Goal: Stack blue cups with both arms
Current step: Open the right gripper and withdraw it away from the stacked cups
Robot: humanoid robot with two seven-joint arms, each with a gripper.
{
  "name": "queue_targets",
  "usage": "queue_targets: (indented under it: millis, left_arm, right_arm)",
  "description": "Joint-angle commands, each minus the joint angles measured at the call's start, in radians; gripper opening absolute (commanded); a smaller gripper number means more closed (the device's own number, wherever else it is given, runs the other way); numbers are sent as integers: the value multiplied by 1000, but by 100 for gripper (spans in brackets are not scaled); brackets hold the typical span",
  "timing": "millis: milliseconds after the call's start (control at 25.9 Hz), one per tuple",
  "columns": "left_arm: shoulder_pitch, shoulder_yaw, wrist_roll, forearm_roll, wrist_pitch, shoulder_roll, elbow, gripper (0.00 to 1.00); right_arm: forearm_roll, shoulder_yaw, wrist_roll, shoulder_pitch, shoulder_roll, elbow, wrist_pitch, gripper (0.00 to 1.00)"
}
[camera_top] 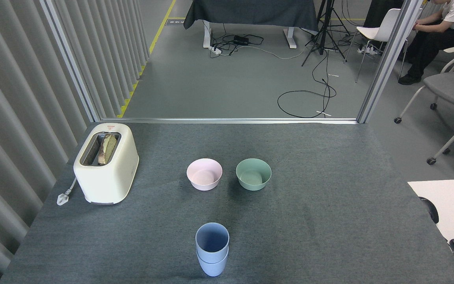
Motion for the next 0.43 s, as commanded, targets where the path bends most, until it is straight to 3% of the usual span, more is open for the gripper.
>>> queue_targets:
  millis: [0,387]
  left_arm:
    - [0,0,-1,42,-11,2,0,100]
    - [6,0,3,51,-13,5,6,100]
  right_arm:
    - [0,-4,-1,4,0,-4,-7,100]
    - [2,-7,-1,5,-2,-5,-18,100]
